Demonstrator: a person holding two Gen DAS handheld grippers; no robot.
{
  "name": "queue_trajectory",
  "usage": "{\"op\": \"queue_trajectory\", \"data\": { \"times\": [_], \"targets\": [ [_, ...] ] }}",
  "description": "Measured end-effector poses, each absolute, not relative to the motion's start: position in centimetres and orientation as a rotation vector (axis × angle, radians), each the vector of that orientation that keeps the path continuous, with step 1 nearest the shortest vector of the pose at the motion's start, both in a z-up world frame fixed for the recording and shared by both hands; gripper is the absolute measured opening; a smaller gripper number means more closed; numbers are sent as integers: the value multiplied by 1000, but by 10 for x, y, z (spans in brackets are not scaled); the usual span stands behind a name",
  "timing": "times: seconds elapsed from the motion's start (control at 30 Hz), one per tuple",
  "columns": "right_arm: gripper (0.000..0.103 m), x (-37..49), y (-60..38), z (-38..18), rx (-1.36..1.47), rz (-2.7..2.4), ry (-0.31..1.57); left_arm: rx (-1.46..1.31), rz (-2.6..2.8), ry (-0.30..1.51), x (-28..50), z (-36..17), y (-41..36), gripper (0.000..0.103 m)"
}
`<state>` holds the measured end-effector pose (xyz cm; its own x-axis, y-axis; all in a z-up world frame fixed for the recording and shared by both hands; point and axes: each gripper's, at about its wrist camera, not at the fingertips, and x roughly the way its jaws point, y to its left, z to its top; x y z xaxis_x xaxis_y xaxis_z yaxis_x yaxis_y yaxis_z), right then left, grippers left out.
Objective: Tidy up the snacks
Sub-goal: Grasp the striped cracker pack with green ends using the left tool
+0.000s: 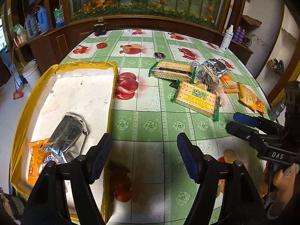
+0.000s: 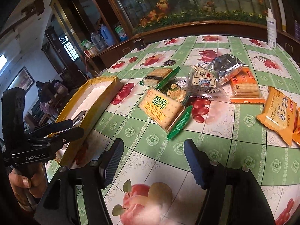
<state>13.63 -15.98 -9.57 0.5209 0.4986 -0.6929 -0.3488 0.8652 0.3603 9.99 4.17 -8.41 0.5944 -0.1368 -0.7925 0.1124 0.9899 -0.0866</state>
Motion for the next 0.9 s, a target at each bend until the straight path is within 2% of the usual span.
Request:
{"op": "queue_trajectory", "data": {
  "times": [0.23,0.53,0.7,0.9],
  "targets": [
    [69,161,-143,-94,89,552,856,-84,-155,918,146,-70,31,71],
    [69,204,-135,-100,14,595,832,-164,-196,984,254,-77,-7,71],
    [72,213,-135,-106,25,631,839,-10,-152,1067,302,-101,-50,71],
    [72,202,-135,-112,15,688,885,139,-159,1076,264,-118,-48,71]
  ]
}}
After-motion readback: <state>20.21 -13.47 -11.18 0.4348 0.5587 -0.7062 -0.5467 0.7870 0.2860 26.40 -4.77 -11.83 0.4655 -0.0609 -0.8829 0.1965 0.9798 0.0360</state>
